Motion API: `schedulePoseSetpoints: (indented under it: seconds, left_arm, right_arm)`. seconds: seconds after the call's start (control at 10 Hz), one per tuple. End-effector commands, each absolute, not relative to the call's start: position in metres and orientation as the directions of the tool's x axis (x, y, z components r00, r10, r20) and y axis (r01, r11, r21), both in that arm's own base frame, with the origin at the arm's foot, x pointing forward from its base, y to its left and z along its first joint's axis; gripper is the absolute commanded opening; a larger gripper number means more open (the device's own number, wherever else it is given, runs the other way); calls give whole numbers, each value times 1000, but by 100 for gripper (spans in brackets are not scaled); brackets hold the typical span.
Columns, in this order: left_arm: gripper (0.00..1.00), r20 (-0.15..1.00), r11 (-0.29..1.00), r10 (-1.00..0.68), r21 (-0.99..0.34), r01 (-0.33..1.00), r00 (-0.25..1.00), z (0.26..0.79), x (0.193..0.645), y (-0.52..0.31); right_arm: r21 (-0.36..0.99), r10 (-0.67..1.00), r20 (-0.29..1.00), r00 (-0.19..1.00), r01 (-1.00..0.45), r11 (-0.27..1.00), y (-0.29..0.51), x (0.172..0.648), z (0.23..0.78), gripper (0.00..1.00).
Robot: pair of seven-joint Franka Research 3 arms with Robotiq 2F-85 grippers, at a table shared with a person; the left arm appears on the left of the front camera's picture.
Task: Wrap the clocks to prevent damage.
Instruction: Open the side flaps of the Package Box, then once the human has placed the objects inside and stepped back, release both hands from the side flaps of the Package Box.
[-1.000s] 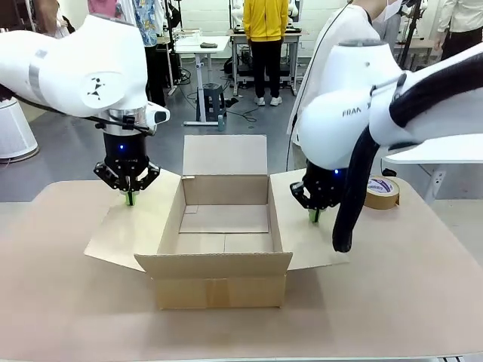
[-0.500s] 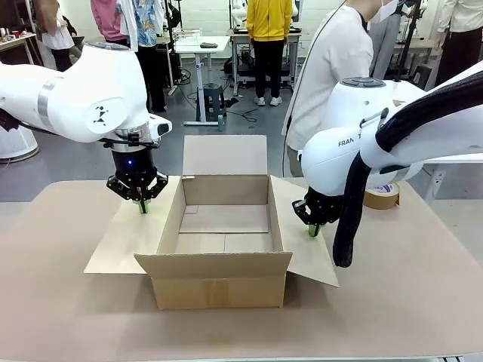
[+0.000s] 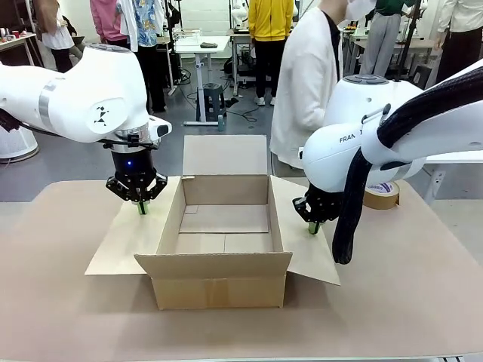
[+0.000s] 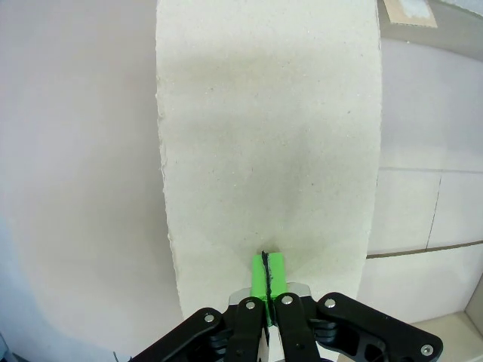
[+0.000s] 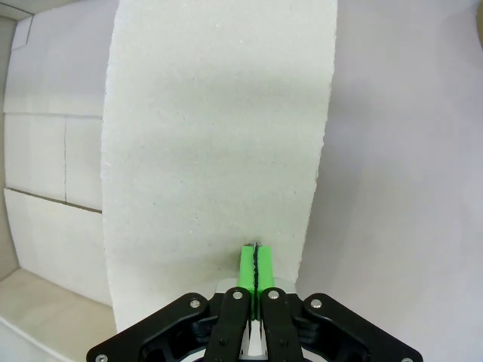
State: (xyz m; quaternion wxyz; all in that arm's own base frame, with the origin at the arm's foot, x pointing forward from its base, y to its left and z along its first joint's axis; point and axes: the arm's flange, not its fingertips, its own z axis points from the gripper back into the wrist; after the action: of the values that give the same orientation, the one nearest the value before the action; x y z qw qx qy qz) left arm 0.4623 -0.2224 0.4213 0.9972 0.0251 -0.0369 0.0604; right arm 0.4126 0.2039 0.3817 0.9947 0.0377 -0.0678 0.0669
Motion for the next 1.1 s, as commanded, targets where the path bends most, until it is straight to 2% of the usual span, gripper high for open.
schedulePoseSetpoints:
  seconds: [0.0,1.0]
  left_arm:
    - [0,85,991,126,41,-129,988,421,461,-223]
    - [0,85,991,126,41,-129,988,421,461,-223]
  right_arm:
    - [60,124,133,983,-133,989,205,411,378,1]
    - [60,124,133,983,-133,989,205,411,378,1]
